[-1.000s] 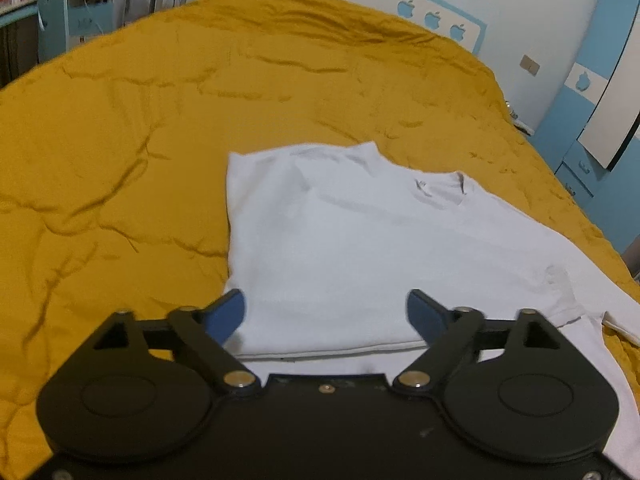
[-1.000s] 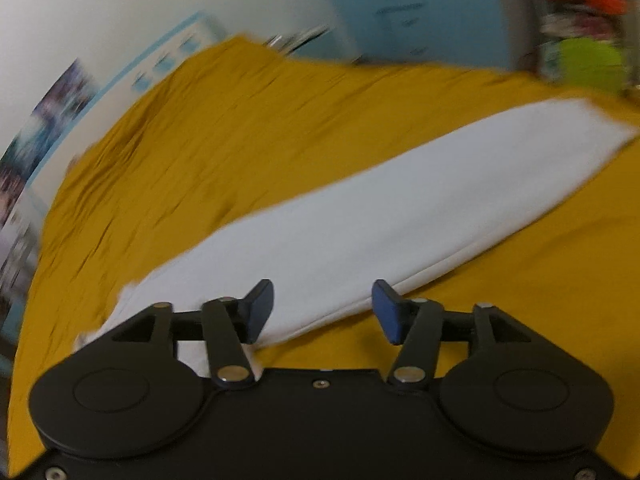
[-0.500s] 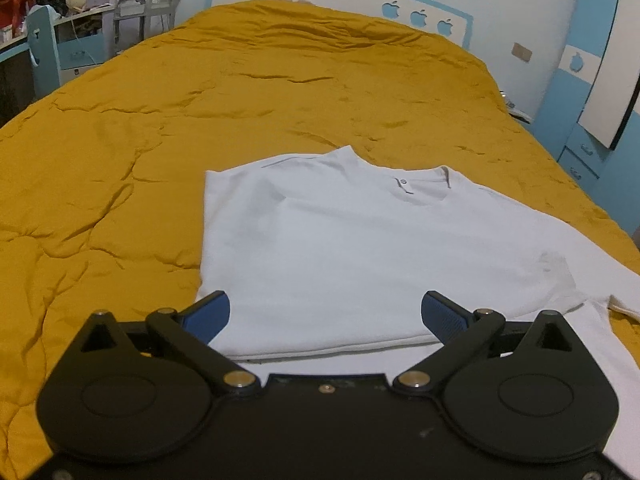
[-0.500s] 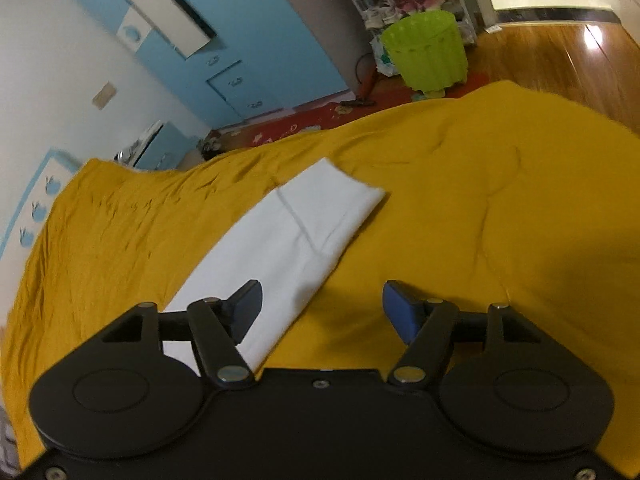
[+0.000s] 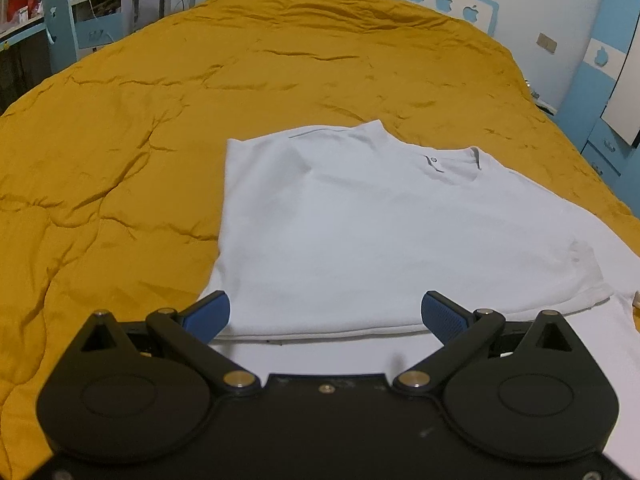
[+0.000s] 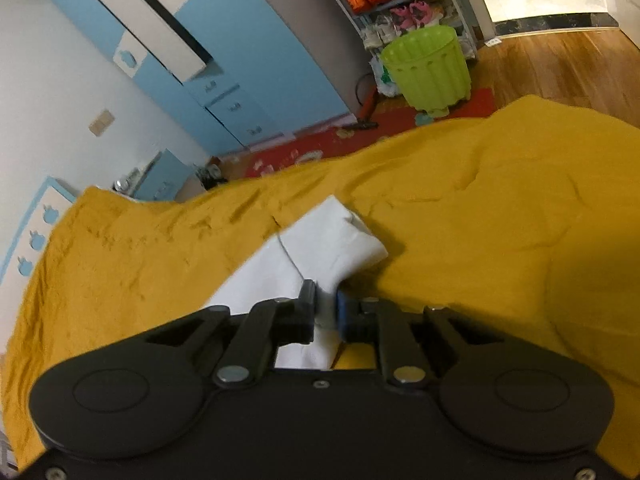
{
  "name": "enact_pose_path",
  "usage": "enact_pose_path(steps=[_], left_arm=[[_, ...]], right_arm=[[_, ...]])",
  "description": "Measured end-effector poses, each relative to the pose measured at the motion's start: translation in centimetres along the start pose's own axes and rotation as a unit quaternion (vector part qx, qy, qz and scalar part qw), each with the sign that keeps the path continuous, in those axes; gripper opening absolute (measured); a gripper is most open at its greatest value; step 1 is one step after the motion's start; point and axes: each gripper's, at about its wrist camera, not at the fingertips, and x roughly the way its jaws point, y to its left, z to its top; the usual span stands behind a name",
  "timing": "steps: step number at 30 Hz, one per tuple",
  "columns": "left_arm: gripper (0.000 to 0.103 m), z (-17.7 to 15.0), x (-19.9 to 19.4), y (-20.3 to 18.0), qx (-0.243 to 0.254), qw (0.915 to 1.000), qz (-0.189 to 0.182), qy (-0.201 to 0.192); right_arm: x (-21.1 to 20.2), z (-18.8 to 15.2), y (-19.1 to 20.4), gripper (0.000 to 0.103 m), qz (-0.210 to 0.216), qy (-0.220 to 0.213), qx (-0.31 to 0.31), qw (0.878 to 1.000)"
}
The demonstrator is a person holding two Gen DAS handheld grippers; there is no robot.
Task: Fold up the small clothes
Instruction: 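Grasp the other sleeve cuff with the right tool, then carry the sleeve across the body with the right tool and release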
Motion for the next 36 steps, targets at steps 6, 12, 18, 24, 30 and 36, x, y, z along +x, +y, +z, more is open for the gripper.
enact_pose_path(steps=[6,12,18,24,30,36], left_arm=[[0.103,0.1,-0.8,0.5,-0.005,0.9999,-0.006,-0.008],[0.103,0.0,-1.6,1.4,-0.014,0.9997,-0.017,-0.011],[0.103,-0.2,-3.0,2.9,-0.015,0.9995,-0.017,-0.023],[0.103,-0.2,-4.6,5.8,-0.031,0.9987,-0.021,-0.034],[0.103,-0.3,-5.0,8.4,-0.057,0.9976,-0.02,-0.034],[0.103,0.0,-4.4,9.1,-0.075,0.9965,-0.024,-0.029]], right_arm=[[-3.8,0.5,4.6,0.01,0.064,-0.03,-0.052,0.996],[-9.5,-2.3,13.6,0.009,0.195,-0.022,-0.104,0.975],[-15.4,-10.9,23.9,0.009,0.331,0.034,-0.169,0.928],[-19.7,-23.9,31.3,0.009,0.432,0.139,-0.227,0.862],[-20.5,-38.2,33.9,0.035,0.449,0.257,-0.304,0.8],[-19.3,-40.8,32.7,0.056,0.43,0.305,-0.341,0.778]])
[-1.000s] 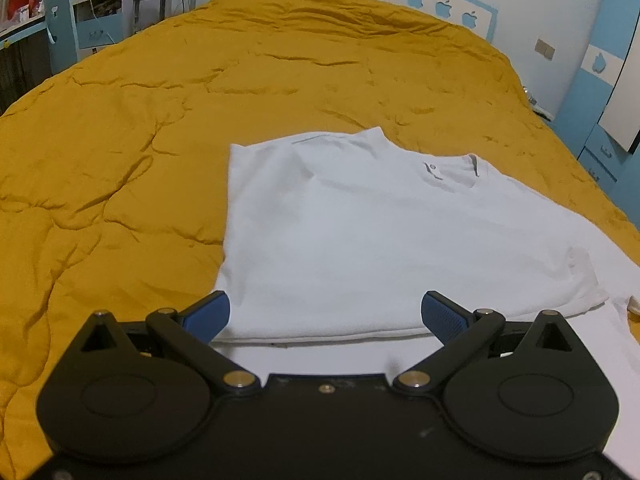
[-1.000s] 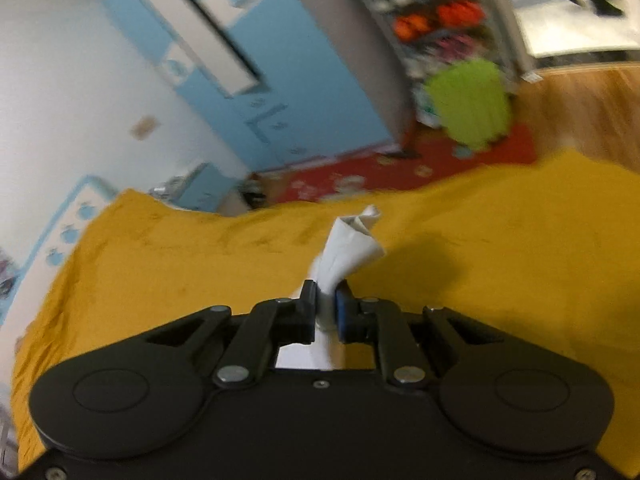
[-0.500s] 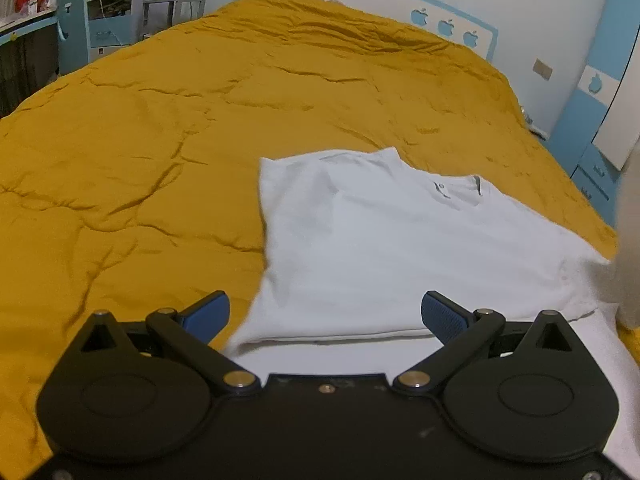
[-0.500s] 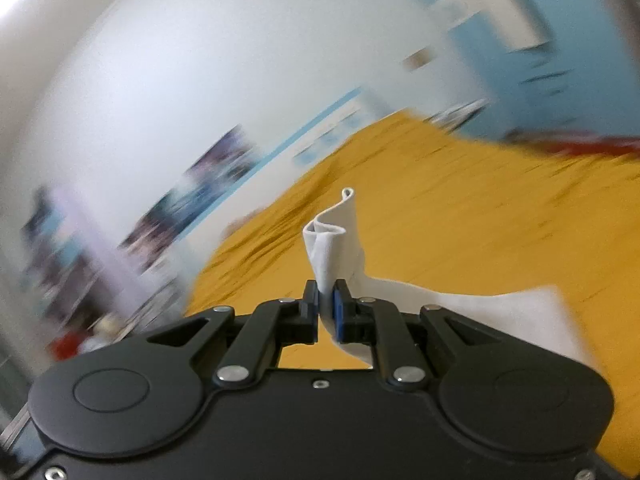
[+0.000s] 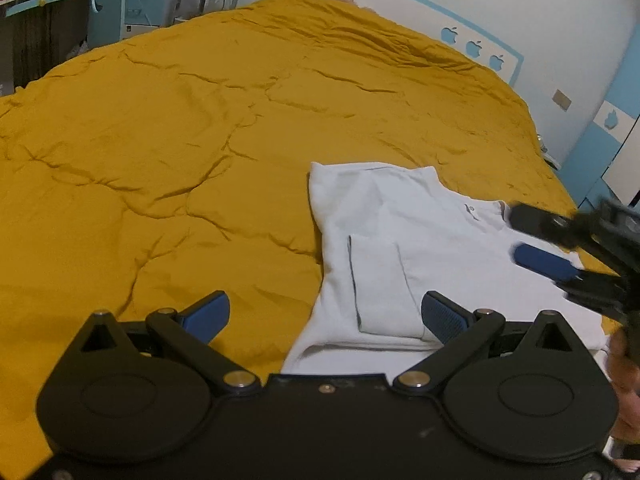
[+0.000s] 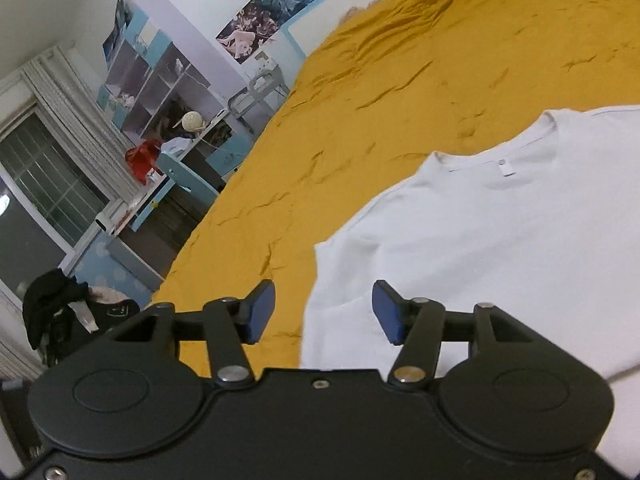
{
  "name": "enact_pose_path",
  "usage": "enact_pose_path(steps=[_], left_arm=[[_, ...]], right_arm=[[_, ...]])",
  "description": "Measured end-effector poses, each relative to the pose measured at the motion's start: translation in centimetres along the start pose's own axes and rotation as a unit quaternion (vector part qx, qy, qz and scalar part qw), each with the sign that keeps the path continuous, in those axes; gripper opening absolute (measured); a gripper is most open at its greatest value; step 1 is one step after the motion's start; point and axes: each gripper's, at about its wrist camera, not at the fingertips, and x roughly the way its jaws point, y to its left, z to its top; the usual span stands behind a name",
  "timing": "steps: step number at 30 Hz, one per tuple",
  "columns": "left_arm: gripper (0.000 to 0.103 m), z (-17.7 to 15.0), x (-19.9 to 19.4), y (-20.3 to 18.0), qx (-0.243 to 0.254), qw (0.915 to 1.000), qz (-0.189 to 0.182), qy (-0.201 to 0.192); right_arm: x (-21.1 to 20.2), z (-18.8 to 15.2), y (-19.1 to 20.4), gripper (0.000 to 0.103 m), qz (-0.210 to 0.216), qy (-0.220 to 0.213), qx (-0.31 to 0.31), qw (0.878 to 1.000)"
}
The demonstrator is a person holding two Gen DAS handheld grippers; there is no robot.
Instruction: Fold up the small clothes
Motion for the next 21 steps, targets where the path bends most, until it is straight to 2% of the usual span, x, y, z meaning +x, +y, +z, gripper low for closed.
enact_pose_path(steps=[5,8,10,12,14,17,21], left_arm=[[0.103,0.6,0.7,-1.6,-0.002,0.9997,-0.022,-0.007],[0.103,0.9,1.5,-3.6,0.01,0.999,-0.042,-0.011],[0.103,0.8,2.0,-5.1,0.026,0.9983,-0.051,-0.01],[0.103,0.6,2.9,-6.3,0.041,0.9976,-0.055,-0.003],[0.103,0.2,4.1,-6.9,0.046,0.9971,-0.06,0.009],[0.103,-0.2,6.0,-7.3,0.043,0.9966,-0.064,0.029],[0.103,-0.7,8.2,-7.3,0.04,0.9965,-0.047,0.057]], right_arm=[[-7.0,2.5,-5.1,0.056,-0.049,-0.037,0.025,0.998],[-10.3,3.5,-9.1,0.056,-0.11,-0.059,0.044,0.991],[-13.1,3.9,-11.5,0.056,-0.165,-0.075,0.043,0.983],[-14.9,4.3,-13.6,0.057,-0.214,-0.081,0.032,0.973],[-15.9,4.4,-15.8,0.057,-0.243,-0.071,0.032,0.967],[-16.4,4.2,-17.8,0.057,-0.256,-0.054,0.047,0.964],[-15.2,3.3,-19.9,0.056,-0.232,-0.031,0.063,0.97]])
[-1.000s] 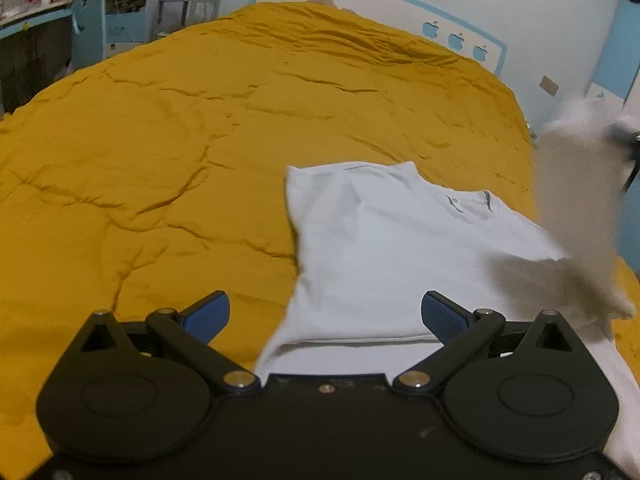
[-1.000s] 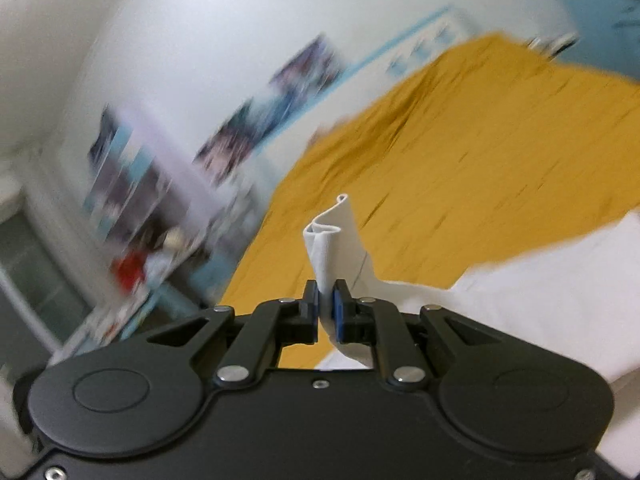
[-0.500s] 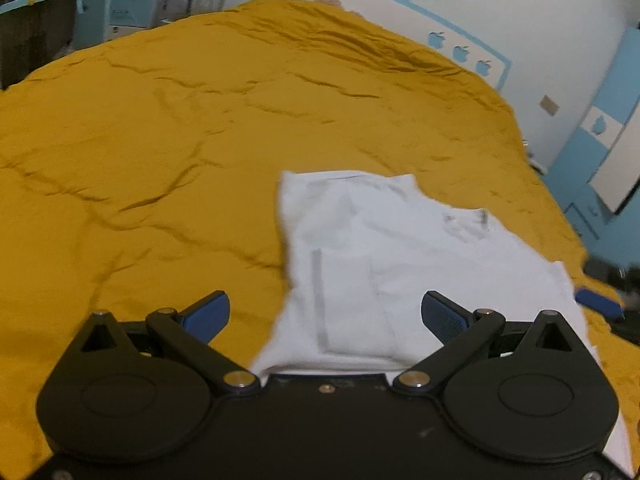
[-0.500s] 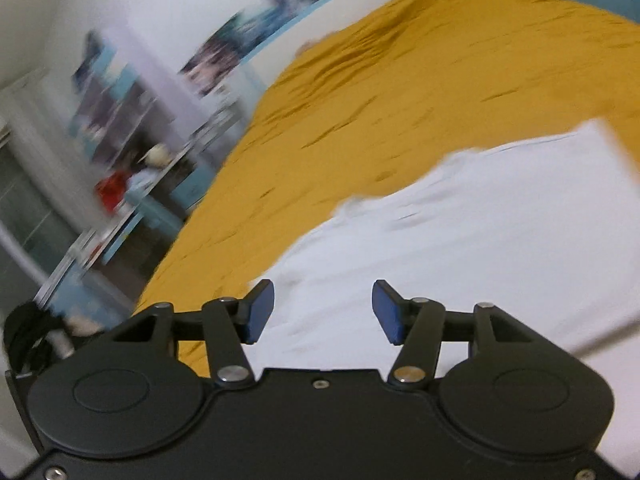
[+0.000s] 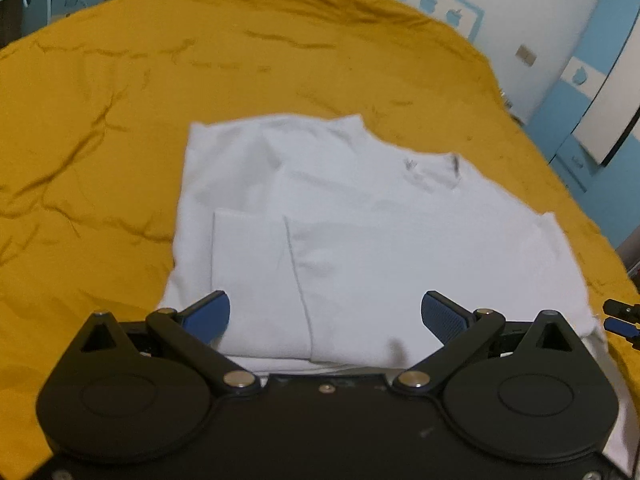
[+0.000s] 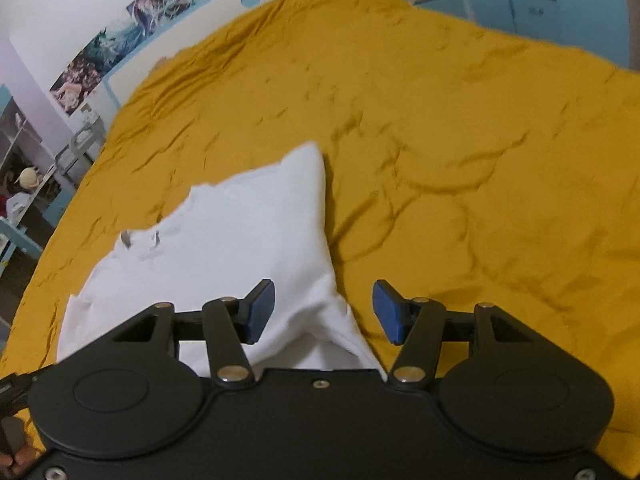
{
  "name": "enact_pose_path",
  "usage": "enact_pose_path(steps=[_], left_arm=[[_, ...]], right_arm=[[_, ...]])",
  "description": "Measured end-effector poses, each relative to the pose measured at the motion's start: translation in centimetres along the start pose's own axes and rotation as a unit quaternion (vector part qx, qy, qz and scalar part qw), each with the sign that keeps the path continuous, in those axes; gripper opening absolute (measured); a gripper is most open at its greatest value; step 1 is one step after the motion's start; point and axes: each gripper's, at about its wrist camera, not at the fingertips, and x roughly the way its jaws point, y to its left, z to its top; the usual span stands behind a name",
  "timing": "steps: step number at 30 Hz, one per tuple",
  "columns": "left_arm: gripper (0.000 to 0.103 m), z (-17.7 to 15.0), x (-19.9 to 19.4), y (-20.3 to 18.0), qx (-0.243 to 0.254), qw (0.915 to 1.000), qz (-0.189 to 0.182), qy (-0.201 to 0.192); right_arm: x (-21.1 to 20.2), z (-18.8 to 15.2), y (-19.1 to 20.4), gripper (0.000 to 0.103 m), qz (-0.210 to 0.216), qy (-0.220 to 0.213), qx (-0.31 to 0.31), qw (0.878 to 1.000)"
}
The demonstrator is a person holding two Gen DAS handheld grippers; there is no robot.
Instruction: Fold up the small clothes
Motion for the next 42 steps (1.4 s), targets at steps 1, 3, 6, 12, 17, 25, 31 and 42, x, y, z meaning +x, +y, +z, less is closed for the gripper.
enact_pose_path(steps=[1,3,6,12,17,25,31,42], left_arm=[[0.103,-0.2,0.3,0.0,0.0,1.0,0.002,0.003],[0.103,-0.3,0.8,0.0,0.007,0.9999,0.008,0.004],[0.103,-0.4,1.2,-0.1,0.021,0.9996,0.016,0.005],[0.103,-0.5,1.9,-0.2,0.041,0.9985,0.034,0.008],[0.103,-0.8,2.6,-0.3,0.053,0.9975,0.045,0.014],[0.103,0.8,1.0,0.2,0.03,0.9991,0.023,-0.016],[0.103,1.5,2.0,0.8,0.011,0.9997,0.016,-0.015],[0.103,0.7,3.9,1.1,0.031,0.9991,0.027,-0.002]], right_arm=[[0.5,0.1,0.1,0.056,0.01,0.006,-0.003,1.0],[1.0,-0.4,0.1,0.046,0.021,0.019,-0.02,0.999],[1.3,-1.1,-0.7,0.014,0.016,0.031,-0.044,0.998],[-0.8,-1.3,-1.6,0.009,-0.012,0.007,-0.065,0.998],[1.1,-1.8,-3.7,0.009,-0.015,0.039,-0.029,0.999],[0.5,1.4,-1.3,0.028,0.015,-0.024,-0.048,0.998],[5.5,4.9,-1.1,0.032,0.029,-0.02,-0.014,0.999],[8.4,4.6,-3.4,0.0,-0.042,0.009,-0.001,0.999]])
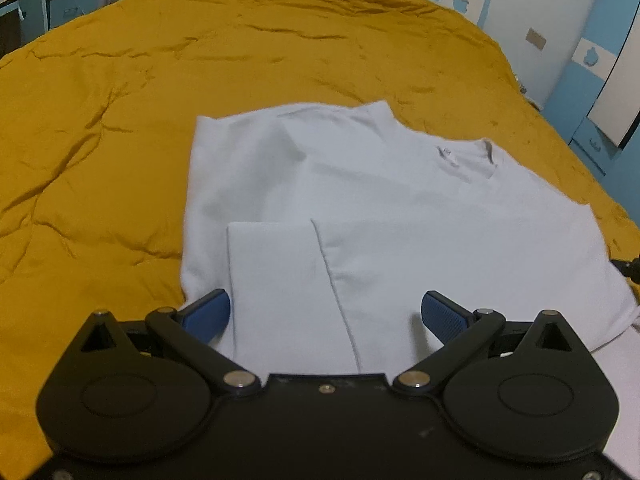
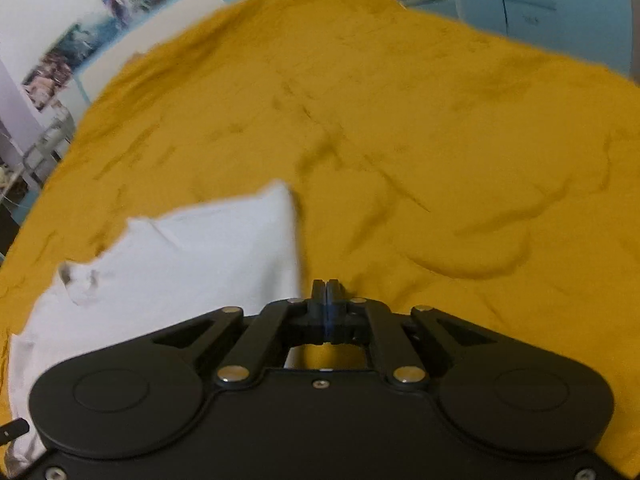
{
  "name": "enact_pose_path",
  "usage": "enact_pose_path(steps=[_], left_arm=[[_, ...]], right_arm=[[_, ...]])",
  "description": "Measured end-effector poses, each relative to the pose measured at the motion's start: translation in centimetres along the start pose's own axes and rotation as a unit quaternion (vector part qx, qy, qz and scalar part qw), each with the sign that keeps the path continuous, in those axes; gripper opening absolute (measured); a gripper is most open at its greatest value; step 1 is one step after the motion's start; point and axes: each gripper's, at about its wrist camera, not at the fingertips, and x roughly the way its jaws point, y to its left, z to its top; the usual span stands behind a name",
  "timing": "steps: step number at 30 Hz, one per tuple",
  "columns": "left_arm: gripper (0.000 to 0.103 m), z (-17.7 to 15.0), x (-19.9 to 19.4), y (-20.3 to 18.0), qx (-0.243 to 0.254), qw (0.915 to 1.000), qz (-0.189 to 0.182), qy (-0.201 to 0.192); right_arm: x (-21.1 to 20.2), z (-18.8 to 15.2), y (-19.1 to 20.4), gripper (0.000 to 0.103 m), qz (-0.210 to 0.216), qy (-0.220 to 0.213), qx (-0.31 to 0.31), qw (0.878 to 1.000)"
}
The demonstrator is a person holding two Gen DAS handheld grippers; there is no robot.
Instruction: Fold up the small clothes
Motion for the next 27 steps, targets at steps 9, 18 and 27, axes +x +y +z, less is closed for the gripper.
enact_pose_path(steps=[9,18,27], left_arm=[[0.103,1.3,-4.7,-0.7,-0.002,0.9998,-0.002,-0.017],[0.103,-2.2,-17.3,0.9,0.004,0.9994,-0.005,-0.033],[0.103,-11.3,-24.5,2.9,-0.014,0.9998,0.014,0.001]], right_arm=[[-6.8,-0.7,-0.2,0.014,0.068,-0.02,0.002,0.997],[-19.7,-5.4,1.3,0.057,0.106,-0.031,-0.092,0.99],[-26.5,-13.6,0.5,0.057,0.101,0.016,-0.139,0.985]])
